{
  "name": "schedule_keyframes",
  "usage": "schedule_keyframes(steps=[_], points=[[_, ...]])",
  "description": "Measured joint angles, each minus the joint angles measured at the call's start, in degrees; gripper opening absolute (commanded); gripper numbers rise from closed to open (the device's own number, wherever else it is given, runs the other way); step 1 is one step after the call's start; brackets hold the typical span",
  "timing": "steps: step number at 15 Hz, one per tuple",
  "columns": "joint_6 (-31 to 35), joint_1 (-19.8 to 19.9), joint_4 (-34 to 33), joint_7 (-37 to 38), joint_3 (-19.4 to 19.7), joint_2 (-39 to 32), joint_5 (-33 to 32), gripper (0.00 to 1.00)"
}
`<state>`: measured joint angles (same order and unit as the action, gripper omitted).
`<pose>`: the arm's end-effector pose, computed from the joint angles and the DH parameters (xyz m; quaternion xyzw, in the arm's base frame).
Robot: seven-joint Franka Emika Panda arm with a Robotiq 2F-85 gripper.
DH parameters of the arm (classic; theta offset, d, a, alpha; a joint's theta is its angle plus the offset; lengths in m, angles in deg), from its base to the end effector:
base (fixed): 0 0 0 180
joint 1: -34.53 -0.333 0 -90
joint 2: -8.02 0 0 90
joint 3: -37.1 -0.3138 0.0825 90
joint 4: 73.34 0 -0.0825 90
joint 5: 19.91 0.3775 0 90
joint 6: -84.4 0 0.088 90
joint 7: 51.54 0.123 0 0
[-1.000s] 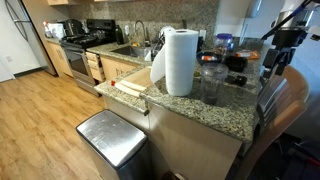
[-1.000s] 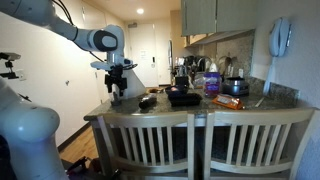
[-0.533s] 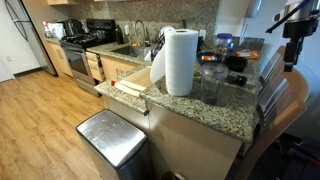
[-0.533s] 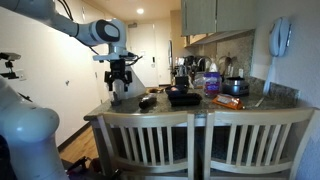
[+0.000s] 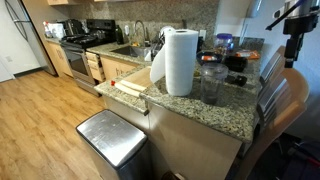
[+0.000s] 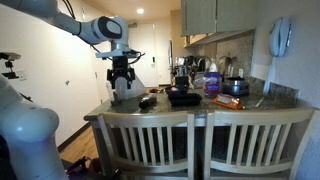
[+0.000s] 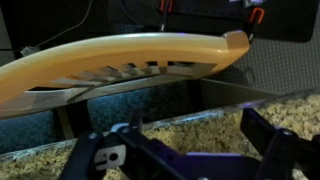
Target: Pick the bottle on the bottom left side of the table and put it on the black tray
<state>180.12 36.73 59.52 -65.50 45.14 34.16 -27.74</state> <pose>0.3756 -0.0874 0.4822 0.9930 0.0557 -0.1024 0.0159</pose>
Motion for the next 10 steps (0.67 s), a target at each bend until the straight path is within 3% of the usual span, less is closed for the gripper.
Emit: schedule_keyframes(steps=[5, 10], points=[[17.0, 0.3, -2.7, 7.5, 1.4, -9.1, 8.4, 1.0], [18.4, 0.5, -5.0, 8.7, 1.4, -13.0, 8.9, 1.0]])
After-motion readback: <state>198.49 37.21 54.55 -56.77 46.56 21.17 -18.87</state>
